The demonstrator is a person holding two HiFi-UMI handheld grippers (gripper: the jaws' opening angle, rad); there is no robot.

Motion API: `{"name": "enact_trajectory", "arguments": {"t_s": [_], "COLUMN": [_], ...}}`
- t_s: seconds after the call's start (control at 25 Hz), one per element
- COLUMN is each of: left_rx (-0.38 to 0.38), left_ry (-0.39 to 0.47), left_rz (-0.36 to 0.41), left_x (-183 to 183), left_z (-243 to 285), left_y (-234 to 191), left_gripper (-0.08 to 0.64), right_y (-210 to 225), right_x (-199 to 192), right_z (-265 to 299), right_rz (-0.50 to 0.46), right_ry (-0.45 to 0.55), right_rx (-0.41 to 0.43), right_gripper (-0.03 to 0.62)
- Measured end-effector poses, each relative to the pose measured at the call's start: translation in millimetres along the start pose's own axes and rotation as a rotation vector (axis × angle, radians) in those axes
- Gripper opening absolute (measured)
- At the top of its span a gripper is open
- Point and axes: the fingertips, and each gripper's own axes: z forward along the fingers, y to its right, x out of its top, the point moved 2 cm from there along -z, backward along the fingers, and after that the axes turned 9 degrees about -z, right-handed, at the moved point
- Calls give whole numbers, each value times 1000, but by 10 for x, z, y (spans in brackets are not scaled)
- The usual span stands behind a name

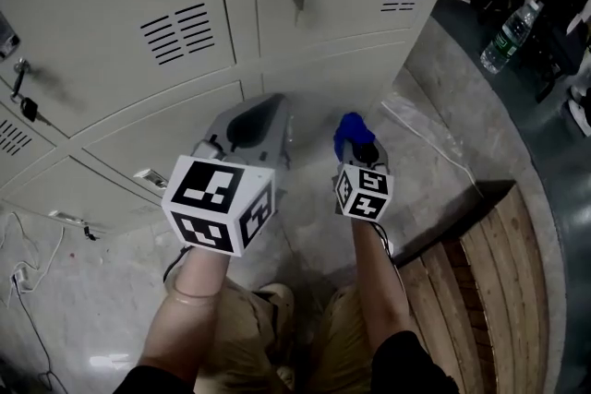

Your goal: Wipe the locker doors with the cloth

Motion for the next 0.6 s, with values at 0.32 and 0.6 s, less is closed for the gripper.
{"name": "enact_trajectory", "arguments": {"t_s": [0.32, 0.6], "left_rx": [0, 0], "left_ry": [18, 17], "left_rz": [32, 90], "left_x": [76, 23], "left_z": [-153, -164], "left_y": [189, 264], "left_gripper": [6, 6], "right_y": [-602, -874], "right_x": [-111, -174], "right_z": [-174, -224], "right_rz": [-84, -86], "right_ry": [-31, -9], "right_rx": [155, 245], "right_gripper": [92, 92]}}
